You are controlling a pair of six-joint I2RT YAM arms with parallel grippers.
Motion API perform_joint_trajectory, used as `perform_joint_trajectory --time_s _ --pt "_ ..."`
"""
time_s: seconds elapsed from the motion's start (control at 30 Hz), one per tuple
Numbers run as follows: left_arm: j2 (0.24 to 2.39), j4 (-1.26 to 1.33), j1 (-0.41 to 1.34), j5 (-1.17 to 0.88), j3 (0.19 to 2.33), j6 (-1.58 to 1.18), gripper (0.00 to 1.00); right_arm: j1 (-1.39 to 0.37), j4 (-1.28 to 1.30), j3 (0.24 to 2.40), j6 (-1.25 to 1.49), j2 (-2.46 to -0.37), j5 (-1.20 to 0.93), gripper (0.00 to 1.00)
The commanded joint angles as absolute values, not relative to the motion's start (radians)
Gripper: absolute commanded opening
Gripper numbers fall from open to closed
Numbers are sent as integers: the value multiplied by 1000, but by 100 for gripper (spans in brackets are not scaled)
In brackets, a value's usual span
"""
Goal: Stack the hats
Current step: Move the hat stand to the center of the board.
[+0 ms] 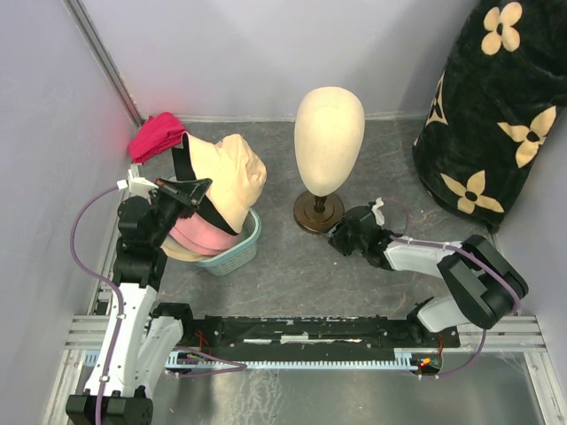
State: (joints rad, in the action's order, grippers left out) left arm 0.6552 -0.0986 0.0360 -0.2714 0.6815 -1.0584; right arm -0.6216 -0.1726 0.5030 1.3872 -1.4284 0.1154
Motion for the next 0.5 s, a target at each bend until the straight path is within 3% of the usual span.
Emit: perform_joint_trajectory --time_s 0.0,0.47 --pt "647 -31 40 -291 717 -1065 3 -629 -245 551 1380 -1486 161 50" --pt "668 5 39 -313 706 -1056 3 -622 -289 650 1380 -1644 230 50"
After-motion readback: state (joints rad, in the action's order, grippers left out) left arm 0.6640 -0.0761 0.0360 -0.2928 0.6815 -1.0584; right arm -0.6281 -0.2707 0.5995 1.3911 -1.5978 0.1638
